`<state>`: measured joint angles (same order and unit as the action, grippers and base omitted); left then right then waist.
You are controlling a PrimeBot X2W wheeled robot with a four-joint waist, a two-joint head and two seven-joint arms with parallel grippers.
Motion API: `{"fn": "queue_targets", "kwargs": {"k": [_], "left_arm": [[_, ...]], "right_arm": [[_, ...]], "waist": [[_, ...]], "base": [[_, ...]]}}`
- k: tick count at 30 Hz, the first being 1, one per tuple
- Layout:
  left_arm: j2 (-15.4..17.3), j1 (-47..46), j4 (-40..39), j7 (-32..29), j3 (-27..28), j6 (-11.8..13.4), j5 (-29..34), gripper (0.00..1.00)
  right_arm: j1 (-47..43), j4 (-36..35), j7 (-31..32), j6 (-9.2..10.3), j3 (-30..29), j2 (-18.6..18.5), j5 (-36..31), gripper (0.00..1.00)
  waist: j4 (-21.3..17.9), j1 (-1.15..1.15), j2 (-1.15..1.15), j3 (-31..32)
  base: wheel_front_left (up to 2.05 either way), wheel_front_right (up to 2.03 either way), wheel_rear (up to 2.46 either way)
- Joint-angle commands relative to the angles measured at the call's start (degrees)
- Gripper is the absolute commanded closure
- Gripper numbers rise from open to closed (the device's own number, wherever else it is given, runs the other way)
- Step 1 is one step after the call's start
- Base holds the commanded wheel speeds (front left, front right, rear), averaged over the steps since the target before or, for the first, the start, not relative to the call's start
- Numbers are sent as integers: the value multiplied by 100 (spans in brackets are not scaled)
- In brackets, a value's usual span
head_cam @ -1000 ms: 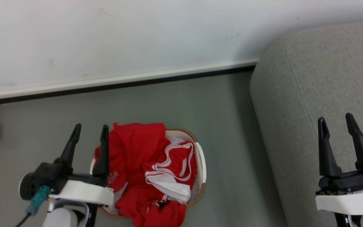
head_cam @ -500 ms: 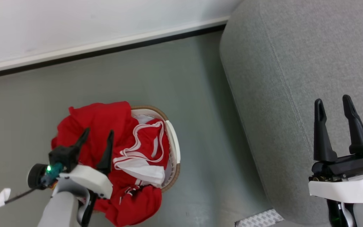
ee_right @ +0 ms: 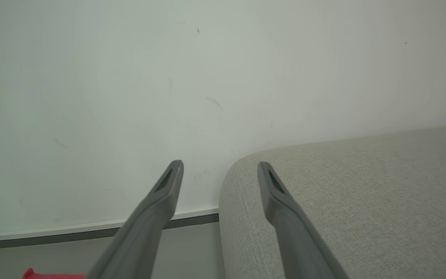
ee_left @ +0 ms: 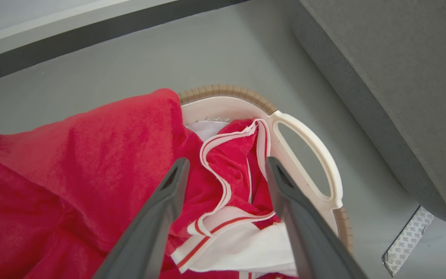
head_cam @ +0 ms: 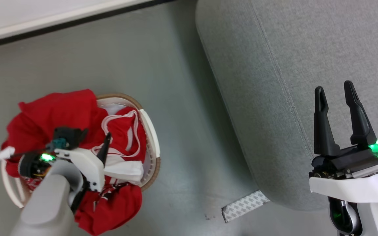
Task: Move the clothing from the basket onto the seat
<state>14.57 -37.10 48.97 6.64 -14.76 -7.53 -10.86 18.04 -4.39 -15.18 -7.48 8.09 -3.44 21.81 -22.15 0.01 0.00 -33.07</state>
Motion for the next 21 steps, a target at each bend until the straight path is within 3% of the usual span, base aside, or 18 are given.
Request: {"fn": "queue_targets", "kwargs": {"k": [1, 14, 21], "left_arm": [[86, -76, 34, -33, -11, 14, -20, 0], [830, -671, 748, -1038, -837, 14, -441, 0], [928, -714, 1189, -1263, -1025, 14, -380, 0]], "right_arm": [[79, -34, 5, -2, 0, 27, 71, 0], [161, -63, 5, -2, 77, 58, 502, 0], [119, -43, 5, -2, 110, 60, 649, 0]], "waist": [[-168, -1, 0, -173], [-745, -1, 0, -793], [-969, -1, 0, -945]], "base": [[0, 0, 0], [0, 0, 0], [0, 0, 0]]}}
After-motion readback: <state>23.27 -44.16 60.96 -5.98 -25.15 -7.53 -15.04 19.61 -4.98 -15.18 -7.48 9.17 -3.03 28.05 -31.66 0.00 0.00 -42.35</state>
